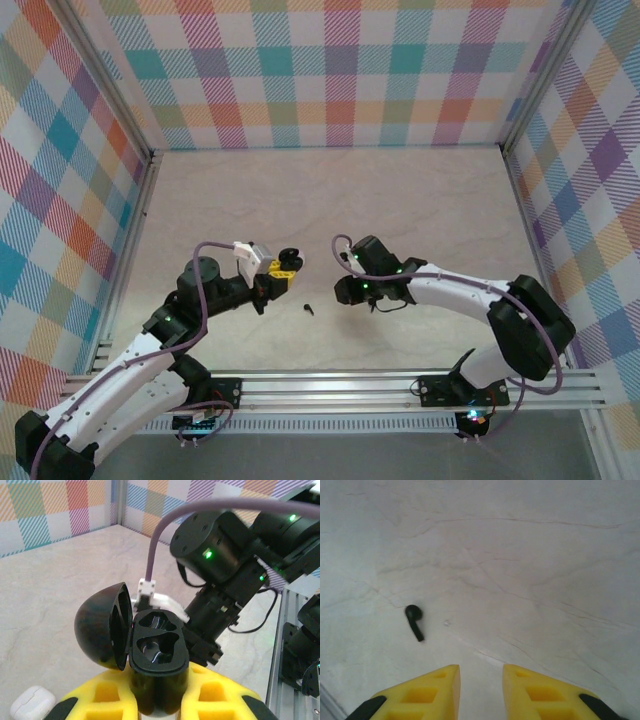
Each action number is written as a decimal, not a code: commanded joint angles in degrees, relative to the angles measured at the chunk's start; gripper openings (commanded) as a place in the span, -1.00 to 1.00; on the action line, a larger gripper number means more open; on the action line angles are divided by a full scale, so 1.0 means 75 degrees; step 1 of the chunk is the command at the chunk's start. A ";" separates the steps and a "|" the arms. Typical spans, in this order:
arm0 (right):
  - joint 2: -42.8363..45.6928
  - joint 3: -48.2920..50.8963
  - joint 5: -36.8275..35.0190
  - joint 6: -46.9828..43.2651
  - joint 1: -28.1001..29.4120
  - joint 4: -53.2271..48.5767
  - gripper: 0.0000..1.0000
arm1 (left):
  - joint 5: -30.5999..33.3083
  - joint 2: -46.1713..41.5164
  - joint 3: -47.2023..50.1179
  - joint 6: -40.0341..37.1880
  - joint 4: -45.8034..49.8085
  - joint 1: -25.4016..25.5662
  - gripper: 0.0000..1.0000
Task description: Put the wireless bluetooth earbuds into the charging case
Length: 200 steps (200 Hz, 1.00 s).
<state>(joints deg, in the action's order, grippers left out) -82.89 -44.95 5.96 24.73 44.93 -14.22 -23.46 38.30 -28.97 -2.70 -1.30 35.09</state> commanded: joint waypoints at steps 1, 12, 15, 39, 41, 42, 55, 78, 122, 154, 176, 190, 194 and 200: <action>0.0455 -0.0350 -0.0958 -0.0398 -0.0059 -0.1493 -0.40 | -0.0048 0.0020 0.0086 0.0028 -0.0021 -0.0062 -1.00; 0.0442 -0.0425 -0.1190 -0.0504 -0.0140 -0.2008 -0.40 | -0.0036 0.0047 0.0109 0.0028 -0.0083 -0.0062 -1.00; 0.0436 -0.0447 -0.1229 -0.0508 -0.0177 -0.2131 -0.40 | -0.0046 0.0059 0.0118 0.0027 -0.0102 -0.0062 -1.00; 0.0440 -0.0334 -0.0998 -0.0551 -0.0624 -0.2577 -0.37 | -0.0138 0.0191 0.0145 0.0022 -0.0225 -0.0062 -1.00; 0.0445 -0.0338 -0.0948 -0.0583 -0.0641 -0.2577 -0.37 | -0.0155 0.0202 0.0138 0.0021 -0.0231 -0.0062 -1.00; 0.0452 -0.0342 -0.0924 -0.0605 -0.0644 -0.2573 -0.37 | -0.0166 0.0201 0.0143 0.0020 -0.0234 -0.0062 -1.00; 0.0514 -0.0380 -0.0394 -0.1045 -0.0628 -0.2337 -0.38 | -0.0288 0.0290 0.0147 0.0025 -0.0271 -0.0062 -1.00; 0.0419 -0.0547 0.0252 -0.1205 -0.0327 -0.1371 -0.40 | -0.0356 0.0298 0.0116 0.0015 -0.0255 -0.0062 -1.00; -0.1536 -0.1493 0.0965 -0.1201 0.0250 -0.0328 -0.44 | -0.0030 -0.0098 -0.0230 -0.0190 0.0687 -0.0061 -1.00; -0.2590 -0.2371 0.1034 -0.1107 0.0507 -0.0600 -0.45 | 0.0286 -0.1088 -0.0256 0.0046 0.1273 -0.0060 -1.00; -0.2966 -0.2684 0.1051 -0.1175 0.0664 -0.0695 -0.43 | 0.0478 -0.1744 -0.0284 0.0160 0.1756 -0.0067 -1.00; -0.3116 -0.2845 0.1102 -0.1208 0.0750 -0.0738 -0.42 | 0.0552 -0.2021 -0.0306 0.0173 0.2030 -0.0056 -1.00; -0.3146 -0.2896 0.1104 -0.1233 0.0778 -0.0766 -0.41 | 0.0587 -0.2082 -0.0308 0.0175 0.2099 -0.0052 -1.00; -0.3213 -0.2989 0.1077 -0.1306 0.0842 -0.0823 -0.40 | 0.0625 -0.2165 -0.0309 0.0174 0.2190 -0.0062 -1.00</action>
<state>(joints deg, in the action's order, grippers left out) -105.47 -64.16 12.51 17.02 50.00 -19.29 -20.88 24.56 -29.71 -2.31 10.33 35.05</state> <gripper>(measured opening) 0.292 0.147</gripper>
